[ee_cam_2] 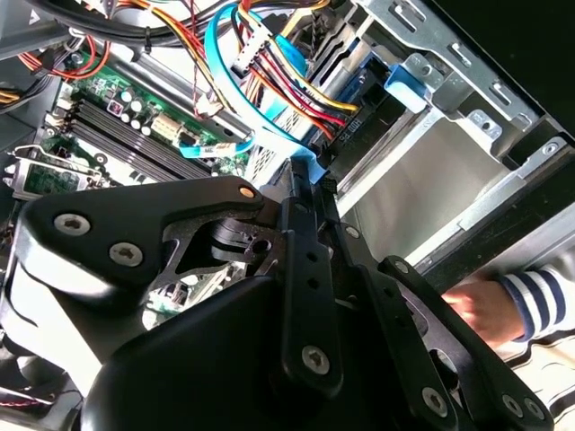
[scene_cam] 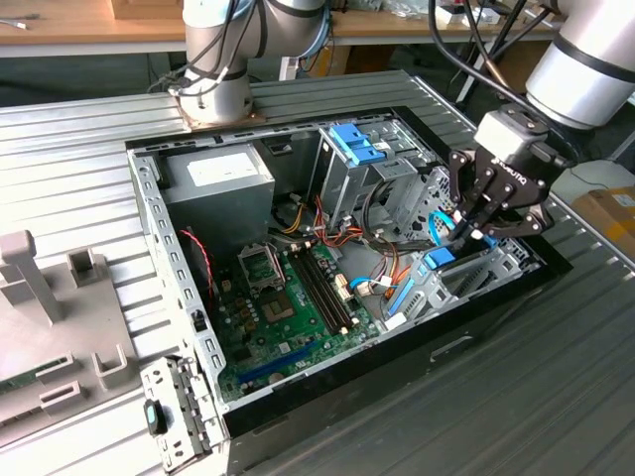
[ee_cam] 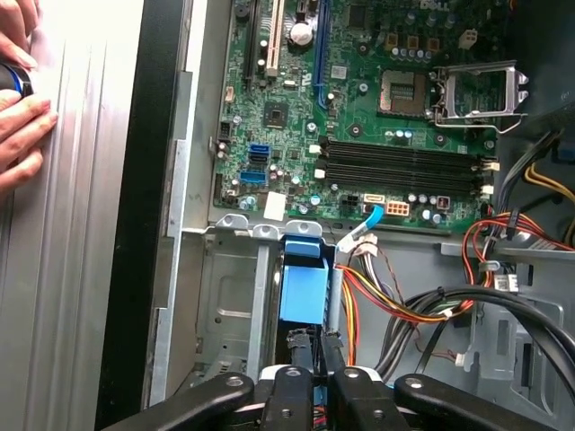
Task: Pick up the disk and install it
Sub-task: 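Insert the second disk wire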
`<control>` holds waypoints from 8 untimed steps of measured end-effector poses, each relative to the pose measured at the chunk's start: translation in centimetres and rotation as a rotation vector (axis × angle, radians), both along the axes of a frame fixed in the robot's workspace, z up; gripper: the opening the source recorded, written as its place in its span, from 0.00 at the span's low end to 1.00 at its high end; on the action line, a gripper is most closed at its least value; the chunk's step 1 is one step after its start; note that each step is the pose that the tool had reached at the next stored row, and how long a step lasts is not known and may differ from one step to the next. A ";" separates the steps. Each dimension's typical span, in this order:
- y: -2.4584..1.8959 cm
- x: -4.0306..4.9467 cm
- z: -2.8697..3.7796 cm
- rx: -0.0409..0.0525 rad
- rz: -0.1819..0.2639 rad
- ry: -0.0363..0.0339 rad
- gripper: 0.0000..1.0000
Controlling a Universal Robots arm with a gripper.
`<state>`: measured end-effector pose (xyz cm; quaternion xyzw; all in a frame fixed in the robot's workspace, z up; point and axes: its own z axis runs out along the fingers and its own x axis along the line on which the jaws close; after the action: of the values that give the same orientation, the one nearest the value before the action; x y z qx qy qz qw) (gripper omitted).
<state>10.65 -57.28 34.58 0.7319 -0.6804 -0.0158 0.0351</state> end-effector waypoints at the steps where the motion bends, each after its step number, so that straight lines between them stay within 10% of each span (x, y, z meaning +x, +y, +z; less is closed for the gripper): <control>1: -0.01 0.00 -0.09 0.0004 -0.001 0.0000 0.16; 8: -0.08 0.04 -0.37 0.0001 -0.005 0.0000 0.16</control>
<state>10.69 -57.36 34.21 0.7303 -0.6820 -0.0159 0.0350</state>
